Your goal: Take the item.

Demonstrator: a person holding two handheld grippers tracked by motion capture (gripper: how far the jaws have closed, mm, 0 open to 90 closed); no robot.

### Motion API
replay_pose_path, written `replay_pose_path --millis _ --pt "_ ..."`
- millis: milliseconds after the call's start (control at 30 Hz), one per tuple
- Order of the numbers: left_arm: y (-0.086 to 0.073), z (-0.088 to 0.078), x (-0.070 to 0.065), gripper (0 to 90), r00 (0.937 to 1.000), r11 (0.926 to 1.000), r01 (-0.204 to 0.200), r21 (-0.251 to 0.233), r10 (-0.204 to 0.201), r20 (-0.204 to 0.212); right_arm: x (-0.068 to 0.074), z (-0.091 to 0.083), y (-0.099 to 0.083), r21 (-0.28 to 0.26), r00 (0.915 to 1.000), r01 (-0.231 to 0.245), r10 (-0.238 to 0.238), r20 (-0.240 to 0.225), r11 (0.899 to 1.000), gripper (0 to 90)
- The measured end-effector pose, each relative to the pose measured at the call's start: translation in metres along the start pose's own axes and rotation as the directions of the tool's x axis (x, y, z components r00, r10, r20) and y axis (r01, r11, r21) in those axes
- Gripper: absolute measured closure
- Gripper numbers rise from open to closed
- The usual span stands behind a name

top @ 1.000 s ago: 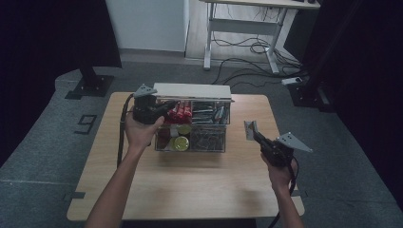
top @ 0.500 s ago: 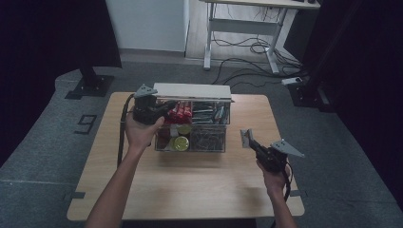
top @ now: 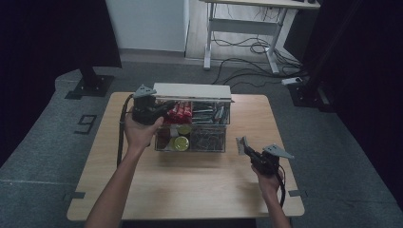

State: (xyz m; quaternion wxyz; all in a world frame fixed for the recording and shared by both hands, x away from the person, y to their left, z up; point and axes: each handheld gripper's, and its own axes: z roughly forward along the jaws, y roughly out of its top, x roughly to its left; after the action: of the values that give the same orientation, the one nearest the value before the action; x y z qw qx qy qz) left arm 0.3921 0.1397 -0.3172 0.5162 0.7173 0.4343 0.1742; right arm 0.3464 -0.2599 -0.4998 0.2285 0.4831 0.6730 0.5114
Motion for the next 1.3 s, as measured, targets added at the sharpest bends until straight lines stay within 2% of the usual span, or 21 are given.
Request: replay_pose_path --millis 167,400,633,867,1067,1300 --pt "0.000 0.000 -0.001 90.0 1.0000 1.0000 -0.001 0.000 0.001 0.000 -0.007 0.005 -0.006 0.022 0.9996 -0.028 0.028 0.002 0.999 88.9" --pt "-0.001 0.001 0.000 90.0 1.0000 1.0000 0.000 -0.001 0.000 -0.001 -0.020 0.009 -0.014 0.047 0.9982 -0.052 0.050 0.033 0.998 88.8" --pt "-0.001 0.001 0.000 90.0 1.0000 1.0000 0.000 -0.001 0.000 -0.002 -0.034 0.008 -0.018 0.050 0.9951 -0.083 0.080 0.058 0.995 88.3" --pt "-0.004 0.002 0.001 90.0 1.0000 1.0000 0.001 0.002 -0.001 -0.003 -0.045 0.008 -0.026 0.079 0.9897 -0.097 0.087 0.114 0.992 85.8" --pt "-0.005 0.003 0.001 90.0 1.0000 1.0000 0.004 0.006 -0.004 -0.001 -0.050 0.013 -0.033 0.129 0.9872 -0.077 0.057 0.149 0.989 81.2" --pt "-0.006 0.003 0.001 90.0 1.0000 1.0000 0.004 0.005 -0.004 -0.001 -0.049 0.020 -0.036 0.180 0.9882 -0.048 0.021 0.152 0.983 66.8"
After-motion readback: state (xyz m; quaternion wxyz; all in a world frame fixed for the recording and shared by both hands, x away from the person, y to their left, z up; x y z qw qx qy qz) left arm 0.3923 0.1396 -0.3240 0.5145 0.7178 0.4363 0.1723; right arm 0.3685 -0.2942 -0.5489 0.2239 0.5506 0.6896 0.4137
